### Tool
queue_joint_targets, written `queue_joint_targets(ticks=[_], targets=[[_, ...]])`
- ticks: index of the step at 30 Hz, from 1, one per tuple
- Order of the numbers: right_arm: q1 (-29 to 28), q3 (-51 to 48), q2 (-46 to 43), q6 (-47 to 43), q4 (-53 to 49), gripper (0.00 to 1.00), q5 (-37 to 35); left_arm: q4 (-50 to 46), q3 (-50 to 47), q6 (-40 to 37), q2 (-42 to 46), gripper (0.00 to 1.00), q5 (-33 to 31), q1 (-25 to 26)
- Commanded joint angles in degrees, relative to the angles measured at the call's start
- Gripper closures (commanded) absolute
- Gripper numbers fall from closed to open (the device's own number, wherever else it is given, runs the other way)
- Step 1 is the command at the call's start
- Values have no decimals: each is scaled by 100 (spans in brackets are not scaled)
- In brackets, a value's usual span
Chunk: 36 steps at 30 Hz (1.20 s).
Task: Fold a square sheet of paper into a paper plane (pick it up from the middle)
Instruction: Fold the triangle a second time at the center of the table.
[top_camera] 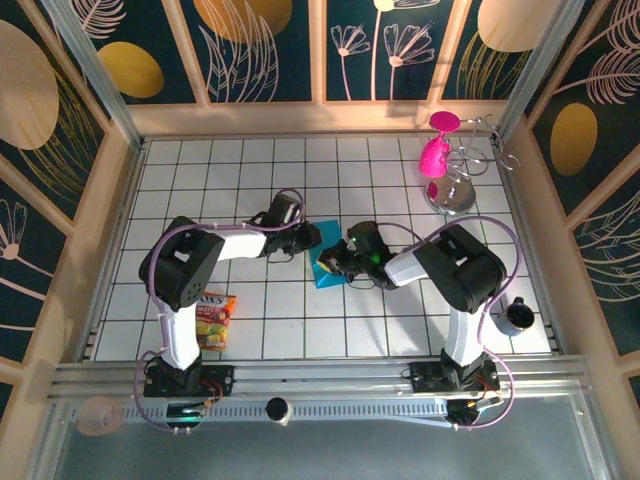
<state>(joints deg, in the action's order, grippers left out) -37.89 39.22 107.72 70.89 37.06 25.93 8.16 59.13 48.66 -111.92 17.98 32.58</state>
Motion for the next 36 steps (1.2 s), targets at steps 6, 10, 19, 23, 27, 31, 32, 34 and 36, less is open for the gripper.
queue_joint_targets(ticks=[6, 10, 19, 23, 27, 31, 32, 34, 36], targets=[[-87, 103, 216, -7, -317, 100, -195, -294, -89, 73, 79, 77, -4, 21], [-87, 94, 180, -5, -517, 100, -282, -456, 76, 23, 326, 76, -221, 17], [-87, 116, 100, -58, -716, 100, -308, -808, 65, 12, 1106, 65, -1183, -58], [-87, 164, 109, -58, -746, 91, -248, -710, -250, 161, 1490, 62, -1304, -76], [-78, 199, 101, -49, -762, 77, -212, -565, -671, 372, 1795, 61, -1313, -86], [-78, 206, 71, -73, -817, 69, -203, -394, -1078, 626, 2106, 60, -1335, -111], [-78, 208, 49, -83, -834, 68, -210, -342, -1185, 696, 2186, 60, -1345, -120], [-70, 209, 27, -102, -862, 68, -220, -248, -1356, 794, 2331, 60, -1347, -131], [-67, 209, -1, -130, -894, 68, -242, -199, -1463, 829, 2425, 60, -1328, -137]])
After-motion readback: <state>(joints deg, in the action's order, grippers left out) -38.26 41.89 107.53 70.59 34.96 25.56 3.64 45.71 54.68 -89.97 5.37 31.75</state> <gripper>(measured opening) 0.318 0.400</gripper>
